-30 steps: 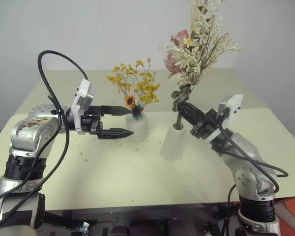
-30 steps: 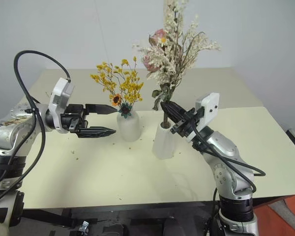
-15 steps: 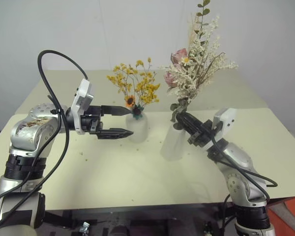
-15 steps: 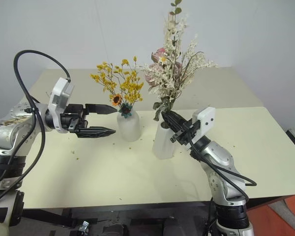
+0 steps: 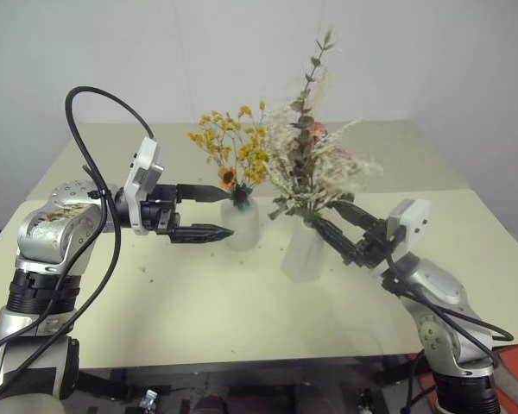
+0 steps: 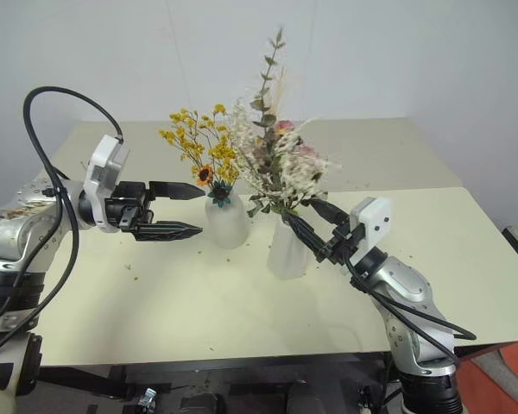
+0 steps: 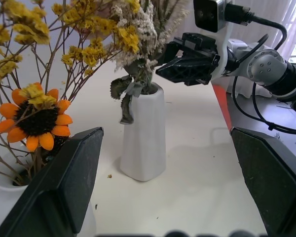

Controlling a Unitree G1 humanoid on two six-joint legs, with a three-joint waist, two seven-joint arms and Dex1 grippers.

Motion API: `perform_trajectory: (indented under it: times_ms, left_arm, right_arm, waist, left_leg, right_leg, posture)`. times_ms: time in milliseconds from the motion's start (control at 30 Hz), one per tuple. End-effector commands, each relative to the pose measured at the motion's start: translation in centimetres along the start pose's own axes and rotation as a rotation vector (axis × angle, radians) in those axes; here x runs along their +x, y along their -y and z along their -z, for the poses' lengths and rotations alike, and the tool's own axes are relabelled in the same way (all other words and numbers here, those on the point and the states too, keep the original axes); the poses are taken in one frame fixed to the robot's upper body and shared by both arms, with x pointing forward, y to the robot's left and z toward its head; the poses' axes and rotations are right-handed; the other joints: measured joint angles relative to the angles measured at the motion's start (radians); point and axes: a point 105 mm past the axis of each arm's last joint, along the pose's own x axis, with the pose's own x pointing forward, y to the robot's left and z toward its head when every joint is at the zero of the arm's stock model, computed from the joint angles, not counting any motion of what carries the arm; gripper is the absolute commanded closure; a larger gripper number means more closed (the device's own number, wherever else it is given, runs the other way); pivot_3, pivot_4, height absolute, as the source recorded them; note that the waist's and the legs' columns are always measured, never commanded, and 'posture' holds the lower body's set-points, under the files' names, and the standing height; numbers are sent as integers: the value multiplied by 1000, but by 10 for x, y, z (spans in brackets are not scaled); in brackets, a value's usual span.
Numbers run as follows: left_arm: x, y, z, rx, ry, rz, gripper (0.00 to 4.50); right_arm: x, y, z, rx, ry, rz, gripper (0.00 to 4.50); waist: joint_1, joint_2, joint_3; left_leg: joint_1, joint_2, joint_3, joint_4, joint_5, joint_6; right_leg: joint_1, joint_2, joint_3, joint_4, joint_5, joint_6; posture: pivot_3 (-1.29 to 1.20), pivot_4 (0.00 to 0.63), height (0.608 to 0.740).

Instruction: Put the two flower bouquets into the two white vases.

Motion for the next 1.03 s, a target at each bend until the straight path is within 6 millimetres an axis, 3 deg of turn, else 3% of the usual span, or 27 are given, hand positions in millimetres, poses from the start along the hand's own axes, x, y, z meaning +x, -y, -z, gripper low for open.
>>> perform_trajectory:
  times_ms: [33,400,600,767,933,1033]
  left_arm:
    - [-5,1,-13,51,17,-12,0]
    - [-54,13,-2,16,-40,-188,0]
    - [-84,25,4,-10,-67,-337,0]
    - [-90,36,8,-29,-72,-392,0]
    - [-90,40,8,-40,-74,-409,0]
    - [-91,40,8,-45,-76,-420,0]
  right_arm:
    - [-13,2,-15,-49,14,-9,1384]
    - [-59,34,-24,-143,-199,-104,1384]
    - [-67,51,-32,-169,-267,-159,1384]
    - [-64,54,-29,-159,-289,-190,1384]
    - [-62,52,-31,-123,-271,-216,174]
    - [-63,53,-31,-119,-277,-215,15]
  waist:
    - [2,0,0]
    - [0,0,0]
    - [1,0,0]
    - [5,0,0]
    - [9,0,0]
    - [11,0,0]
  left_leg:
    - [0,0,0,0,0,0]
    - [1,0,1,0,0,0]
    - [1,0,1,0,0,0]
    - [2,0,1,0,0,0]
    - [1,0,1,0,0,0]
    - [1,0,1,0,0,0]
  right_leg:
    - [0,0,0,0,0,0]
    - [1,0,0,0,0,0]
    - [1,-1,0,-1,-1,-1]
    - [1,-1,0,-1,-1,-1]
    - [1,-1,0,0,-1,-1]
    - [1,-1,0,-1,-1,-1]
  posture:
    - [0,150,740]
    - [0,150,740]
    - [0,150,740]
    - [0,150,740]
    - [0,150,740]
    - [0,150,740]
